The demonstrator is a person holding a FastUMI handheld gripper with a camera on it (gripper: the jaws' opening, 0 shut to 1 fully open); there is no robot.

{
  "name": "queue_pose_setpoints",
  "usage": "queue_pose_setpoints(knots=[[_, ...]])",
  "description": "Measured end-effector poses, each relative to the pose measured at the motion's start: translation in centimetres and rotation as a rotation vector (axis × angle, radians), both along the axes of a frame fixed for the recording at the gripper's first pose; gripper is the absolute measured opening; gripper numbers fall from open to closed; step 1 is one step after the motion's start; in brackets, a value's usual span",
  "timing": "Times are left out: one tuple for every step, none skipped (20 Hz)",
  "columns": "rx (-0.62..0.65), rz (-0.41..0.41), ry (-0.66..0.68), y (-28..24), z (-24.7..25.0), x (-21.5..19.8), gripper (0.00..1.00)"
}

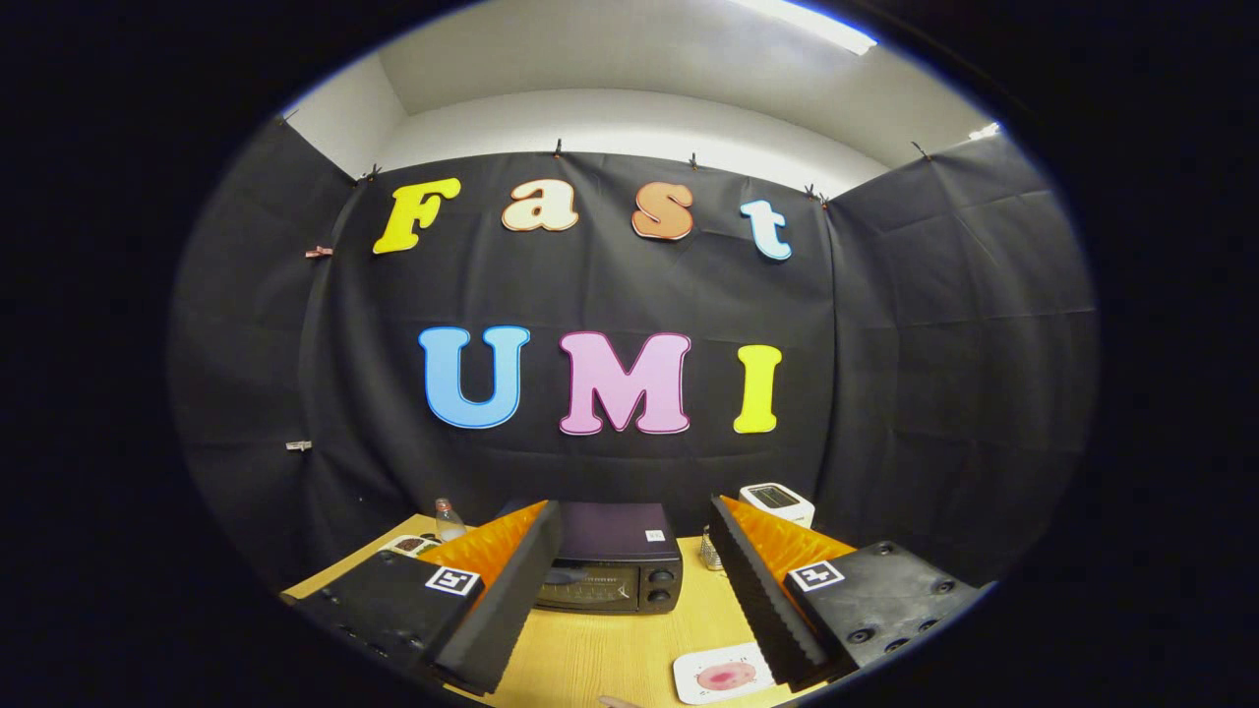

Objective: Open the toaster oven, put the food inside, and close the toaster oven door.

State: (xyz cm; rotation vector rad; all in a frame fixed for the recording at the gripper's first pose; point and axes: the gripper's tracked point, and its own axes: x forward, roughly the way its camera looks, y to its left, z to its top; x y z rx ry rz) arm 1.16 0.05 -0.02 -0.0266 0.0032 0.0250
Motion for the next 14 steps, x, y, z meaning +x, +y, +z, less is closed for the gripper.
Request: queue_pose_setpoints(knots=[[0.001,0.002,0.001,0.1,0.0,0.1,0.98],[0.000,0.006,0.000,0.2,0.0,0.1,0.98],[-0.005,0.004,-0.004,0.3,0.1,0.2,0.98],[-0.010,0.002,-0.006,0.2,0.1,0.2,0.98],[-0.016,0.005,-0.008,0.3,0.2,0.3,0.98],[-0.020,0.007,-0.009,0.4,0.2,0.3,0.98],[-0.023,0.005,-0.009,0.4,0.1,0.3,0.98],[-0.026,0.002,-0.004,0.2,-0.1,0.4,0.98],[-0.024,-0.001,0.002,0.1,-0.3,0.5,0.98],[-0.020,-0.003,0.008,0.0,-0.4,0.6,0.98],[-0.018,-0.005,0.011,0.0,-0.4,0.7,0.98],[-0.021,-0.009,0.009,-0.1,-0.3,0.8,0.98],[-0.028,-0.011,0.007,-0.1,-0.3,1.0,0.98],[-0.035,-0.011,0.009,-0.1,-0.4,1.1,0.98]])
